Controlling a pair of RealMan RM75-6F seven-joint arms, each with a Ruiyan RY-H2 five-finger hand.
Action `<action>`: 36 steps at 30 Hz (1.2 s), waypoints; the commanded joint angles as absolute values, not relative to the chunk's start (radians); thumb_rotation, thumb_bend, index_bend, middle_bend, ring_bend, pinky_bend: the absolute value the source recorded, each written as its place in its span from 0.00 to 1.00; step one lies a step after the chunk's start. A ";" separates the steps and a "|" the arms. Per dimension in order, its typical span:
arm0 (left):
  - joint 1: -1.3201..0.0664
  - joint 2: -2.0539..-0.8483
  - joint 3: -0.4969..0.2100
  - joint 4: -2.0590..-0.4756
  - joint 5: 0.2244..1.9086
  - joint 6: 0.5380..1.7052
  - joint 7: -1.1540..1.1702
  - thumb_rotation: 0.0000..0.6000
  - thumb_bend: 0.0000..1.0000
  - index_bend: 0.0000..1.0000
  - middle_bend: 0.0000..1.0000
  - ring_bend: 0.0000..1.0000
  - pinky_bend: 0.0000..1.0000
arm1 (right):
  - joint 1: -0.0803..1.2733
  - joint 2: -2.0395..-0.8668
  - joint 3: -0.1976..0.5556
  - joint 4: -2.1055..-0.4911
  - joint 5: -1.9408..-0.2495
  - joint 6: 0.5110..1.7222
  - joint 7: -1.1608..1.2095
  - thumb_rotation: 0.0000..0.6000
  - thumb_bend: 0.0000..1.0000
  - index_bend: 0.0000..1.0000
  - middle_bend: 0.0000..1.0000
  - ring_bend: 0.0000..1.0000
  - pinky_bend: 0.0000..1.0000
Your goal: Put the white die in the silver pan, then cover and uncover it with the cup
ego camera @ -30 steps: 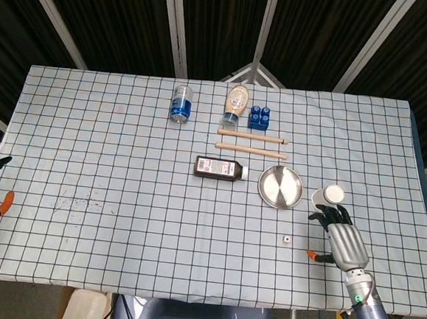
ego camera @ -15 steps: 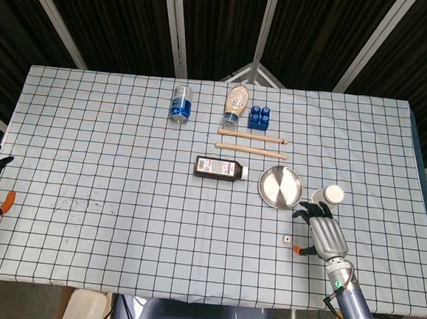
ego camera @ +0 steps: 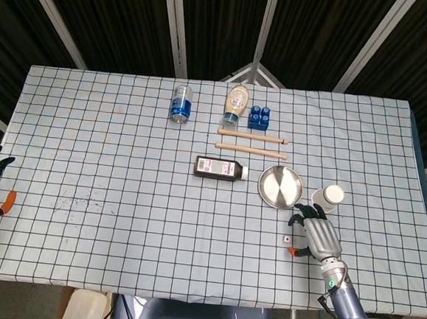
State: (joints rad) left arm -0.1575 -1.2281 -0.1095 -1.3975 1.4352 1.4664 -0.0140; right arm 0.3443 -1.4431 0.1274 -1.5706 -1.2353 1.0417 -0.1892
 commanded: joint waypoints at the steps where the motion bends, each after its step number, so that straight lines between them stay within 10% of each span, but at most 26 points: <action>1: -0.157 -1.228 -0.110 -1.397 1.433 1.467 -0.014 1.00 0.55 0.16 0.00 0.00 0.10 | 0.344 -1.453 0.121 -1.559 -1.234 1.041 -0.180 1.00 0.07 0.46 0.17 0.14 0.00; 36: -0.163 -1.236 -0.109 -1.393 1.426 1.454 0.007 1.00 0.55 0.18 0.00 0.00 0.10 | 0.363 -1.502 0.103 -1.477 -1.231 1.039 -0.142 1.00 0.25 0.53 0.18 0.15 0.00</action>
State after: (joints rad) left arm -0.1634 -1.2364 -0.1093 -1.3934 1.4255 1.4540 0.0070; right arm 0.3630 -1.5021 0.1032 -1.4775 -1.2312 1.0386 -0.1422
